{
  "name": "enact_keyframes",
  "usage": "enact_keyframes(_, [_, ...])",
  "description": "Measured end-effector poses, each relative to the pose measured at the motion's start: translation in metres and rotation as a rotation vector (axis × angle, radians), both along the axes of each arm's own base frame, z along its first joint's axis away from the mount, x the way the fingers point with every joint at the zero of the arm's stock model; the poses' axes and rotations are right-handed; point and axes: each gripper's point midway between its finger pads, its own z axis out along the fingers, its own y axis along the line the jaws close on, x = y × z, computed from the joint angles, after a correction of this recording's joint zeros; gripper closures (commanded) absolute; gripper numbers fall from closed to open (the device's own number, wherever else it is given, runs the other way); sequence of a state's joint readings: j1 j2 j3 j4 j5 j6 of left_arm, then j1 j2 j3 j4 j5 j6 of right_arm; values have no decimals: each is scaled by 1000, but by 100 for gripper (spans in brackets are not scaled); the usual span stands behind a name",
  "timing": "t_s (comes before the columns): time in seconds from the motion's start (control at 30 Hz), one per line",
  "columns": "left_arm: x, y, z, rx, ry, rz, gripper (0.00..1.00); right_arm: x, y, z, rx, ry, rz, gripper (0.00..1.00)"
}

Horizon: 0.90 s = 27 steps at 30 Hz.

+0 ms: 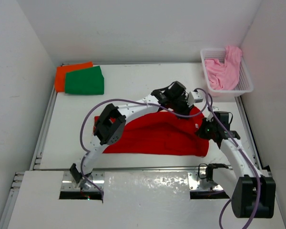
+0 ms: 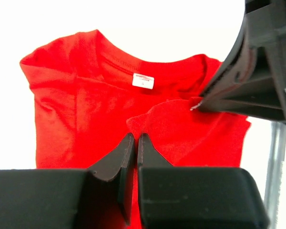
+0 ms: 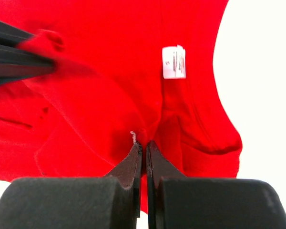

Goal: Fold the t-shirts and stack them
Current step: Fold the other side of the tshirt into a rectangle

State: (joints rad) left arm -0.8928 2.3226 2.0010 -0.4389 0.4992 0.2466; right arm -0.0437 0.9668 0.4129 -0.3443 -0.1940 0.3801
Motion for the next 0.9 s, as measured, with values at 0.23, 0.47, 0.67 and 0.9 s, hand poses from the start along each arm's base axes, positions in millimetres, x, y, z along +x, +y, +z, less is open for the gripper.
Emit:
enact_keyframes(0.23, [-6, 14, 38, -42, -4, -7, 100, -1, 4, 23, -9, -46, 67, 100])
enact_keyframes(0.47, [-41, 46, 7, 19, 104, -22, 100, -22, 15, 26, 34, -14, 131, 100])
enact_keyframes(0.67, [-55, 59, -22, 71, 175, -7, 100, -42, 30, 12, 98, 43, 155, 100])
enact_keyframes(0.9, [-50, 53, -18, 41, 151, -6, 100, -55, 42, 2, 115, 120, 209, 100])
